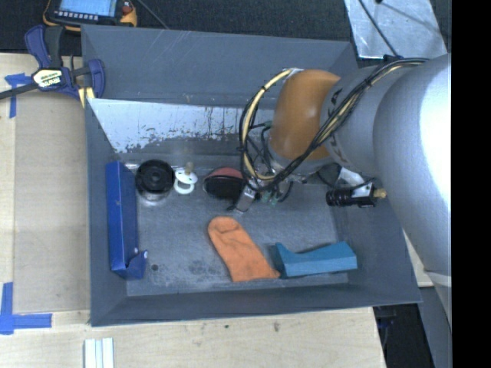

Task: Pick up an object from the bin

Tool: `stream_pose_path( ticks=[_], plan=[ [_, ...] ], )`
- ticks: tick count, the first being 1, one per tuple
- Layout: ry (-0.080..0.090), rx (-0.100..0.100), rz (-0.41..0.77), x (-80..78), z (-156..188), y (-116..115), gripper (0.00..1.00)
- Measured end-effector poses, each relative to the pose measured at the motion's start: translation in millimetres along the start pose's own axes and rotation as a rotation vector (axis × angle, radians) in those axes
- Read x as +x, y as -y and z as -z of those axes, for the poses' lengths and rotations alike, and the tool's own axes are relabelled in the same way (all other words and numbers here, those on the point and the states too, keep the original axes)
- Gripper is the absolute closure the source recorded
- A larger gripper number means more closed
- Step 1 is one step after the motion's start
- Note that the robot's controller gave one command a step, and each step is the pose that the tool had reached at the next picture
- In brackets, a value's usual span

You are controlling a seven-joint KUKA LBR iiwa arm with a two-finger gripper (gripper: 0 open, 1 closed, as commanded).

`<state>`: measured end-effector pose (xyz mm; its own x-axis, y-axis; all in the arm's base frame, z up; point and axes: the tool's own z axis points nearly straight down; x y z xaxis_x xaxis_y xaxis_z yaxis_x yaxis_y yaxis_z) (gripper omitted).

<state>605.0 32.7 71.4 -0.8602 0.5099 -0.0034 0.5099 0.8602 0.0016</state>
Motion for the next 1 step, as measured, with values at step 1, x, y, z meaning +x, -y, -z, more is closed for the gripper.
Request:
stream_pose_path(
  ticks=[1],
  plan=[
    [0.0, 0.0, 0.0, 0.0, 0.0, 0.0, 1.0]
  ],
)
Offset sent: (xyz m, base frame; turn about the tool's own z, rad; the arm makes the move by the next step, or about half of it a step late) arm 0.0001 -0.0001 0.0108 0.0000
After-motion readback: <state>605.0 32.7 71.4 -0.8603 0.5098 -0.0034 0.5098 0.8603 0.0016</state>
